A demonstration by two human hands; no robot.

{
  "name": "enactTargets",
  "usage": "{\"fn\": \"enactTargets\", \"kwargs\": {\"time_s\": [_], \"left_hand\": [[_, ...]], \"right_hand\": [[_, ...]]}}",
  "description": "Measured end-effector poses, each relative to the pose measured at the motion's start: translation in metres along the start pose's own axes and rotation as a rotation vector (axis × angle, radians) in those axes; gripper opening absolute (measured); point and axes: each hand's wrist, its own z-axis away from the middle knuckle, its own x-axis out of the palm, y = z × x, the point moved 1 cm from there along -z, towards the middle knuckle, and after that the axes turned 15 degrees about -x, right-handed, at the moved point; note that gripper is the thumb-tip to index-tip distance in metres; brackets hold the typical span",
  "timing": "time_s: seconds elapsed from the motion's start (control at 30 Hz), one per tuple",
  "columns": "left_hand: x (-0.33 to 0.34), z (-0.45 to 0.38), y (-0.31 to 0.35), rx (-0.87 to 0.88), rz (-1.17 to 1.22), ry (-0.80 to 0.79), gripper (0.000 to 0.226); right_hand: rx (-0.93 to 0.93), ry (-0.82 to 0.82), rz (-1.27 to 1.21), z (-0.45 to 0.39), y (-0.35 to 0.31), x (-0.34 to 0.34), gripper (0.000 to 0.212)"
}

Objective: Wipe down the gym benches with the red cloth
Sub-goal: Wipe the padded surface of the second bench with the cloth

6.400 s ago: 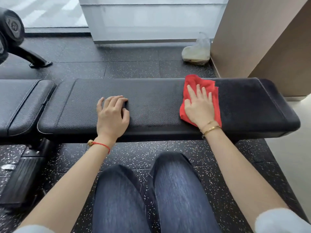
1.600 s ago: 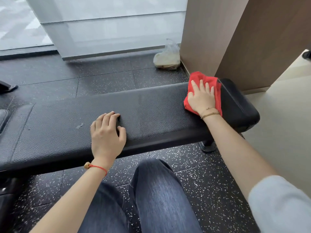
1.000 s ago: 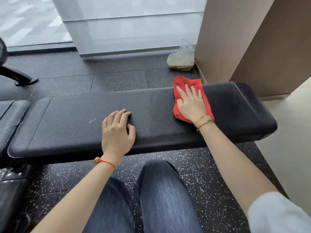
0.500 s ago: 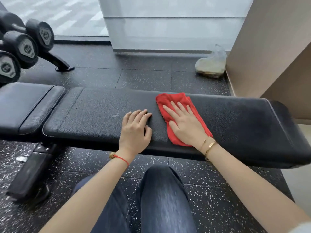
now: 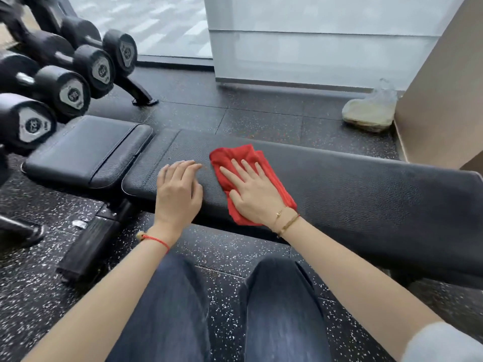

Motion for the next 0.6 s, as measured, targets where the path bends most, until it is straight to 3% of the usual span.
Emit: {"fn": "enactTargets", "kwargs": {"time_s": [0.1, 0.33, 0.43, 0.6], "left_hand": [[0.004, -0.017, -0.02, 0.018, -0.022, -0.014, 0.039], [0.024, -0.036, -0.046, 0.138, 0.009, -0.097, 0.044], [0.03, -0.039, -0.052, 0.162, 0.057, -0.099, 0.045], [0.032, -0.039, -0.055, 0.191, 0.077, -0.096, 0.047]], "right_hand": [[0.006, 0.016, -0.014, 0.019, 0.002, 0.002, 0.06], [0.38, 0.017, 0.054, -0.054, 0.026, -0.006, 0.059], [0.348, 0.015, 0.056, -0.075, 0.001, 0.004, 0.059], [0.238, 0.052, 0.042, -0.034, -0.03, 0.011, 0.061]]}}
